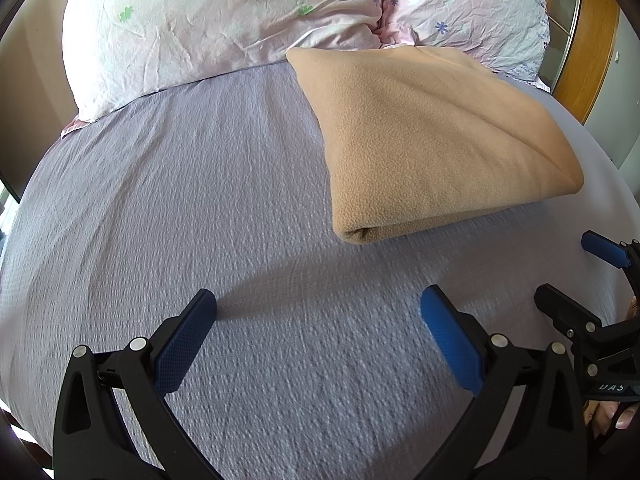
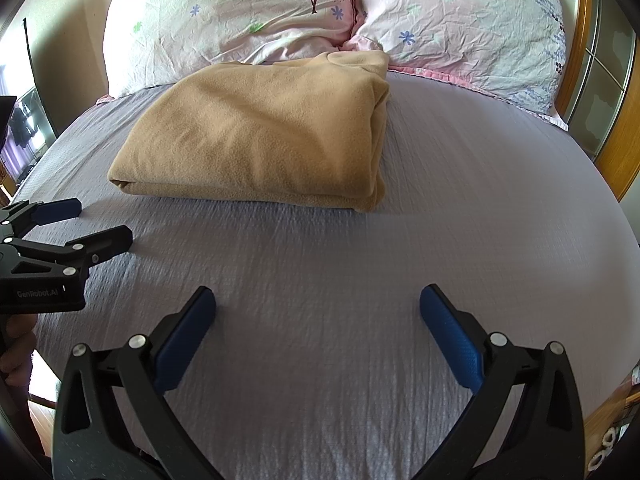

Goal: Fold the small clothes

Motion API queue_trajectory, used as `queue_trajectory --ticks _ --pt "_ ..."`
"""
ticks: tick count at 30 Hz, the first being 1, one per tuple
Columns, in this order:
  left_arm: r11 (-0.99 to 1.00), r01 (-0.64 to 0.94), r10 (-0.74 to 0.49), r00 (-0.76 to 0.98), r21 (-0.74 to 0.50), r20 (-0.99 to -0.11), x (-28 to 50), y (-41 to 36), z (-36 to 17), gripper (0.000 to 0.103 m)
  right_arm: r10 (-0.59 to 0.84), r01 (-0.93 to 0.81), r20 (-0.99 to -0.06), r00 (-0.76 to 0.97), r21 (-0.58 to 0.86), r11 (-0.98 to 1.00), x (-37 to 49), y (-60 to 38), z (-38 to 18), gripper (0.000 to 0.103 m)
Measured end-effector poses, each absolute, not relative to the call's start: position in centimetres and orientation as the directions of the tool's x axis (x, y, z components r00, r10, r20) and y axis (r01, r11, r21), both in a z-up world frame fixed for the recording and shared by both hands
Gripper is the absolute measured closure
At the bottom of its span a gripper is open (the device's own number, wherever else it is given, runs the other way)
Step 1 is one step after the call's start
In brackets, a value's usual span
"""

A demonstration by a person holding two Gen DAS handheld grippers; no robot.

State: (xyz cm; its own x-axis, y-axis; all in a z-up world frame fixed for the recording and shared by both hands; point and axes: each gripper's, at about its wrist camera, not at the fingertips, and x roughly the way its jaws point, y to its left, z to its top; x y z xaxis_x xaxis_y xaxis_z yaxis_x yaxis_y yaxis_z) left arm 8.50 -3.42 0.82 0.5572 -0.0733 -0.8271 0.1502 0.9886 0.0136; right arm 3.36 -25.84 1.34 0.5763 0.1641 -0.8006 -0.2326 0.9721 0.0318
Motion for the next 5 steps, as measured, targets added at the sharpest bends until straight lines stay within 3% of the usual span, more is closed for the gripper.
queue_trajectory --ticks 5 --pt "0.989 0.149 -0.073 0.56 0.014 -0.826 8.5 -3.48 0.83 0.001 0.165 -0.234 -0.8 0.576 0.032 0.972 3.4 -25.87 1.32 0.002"
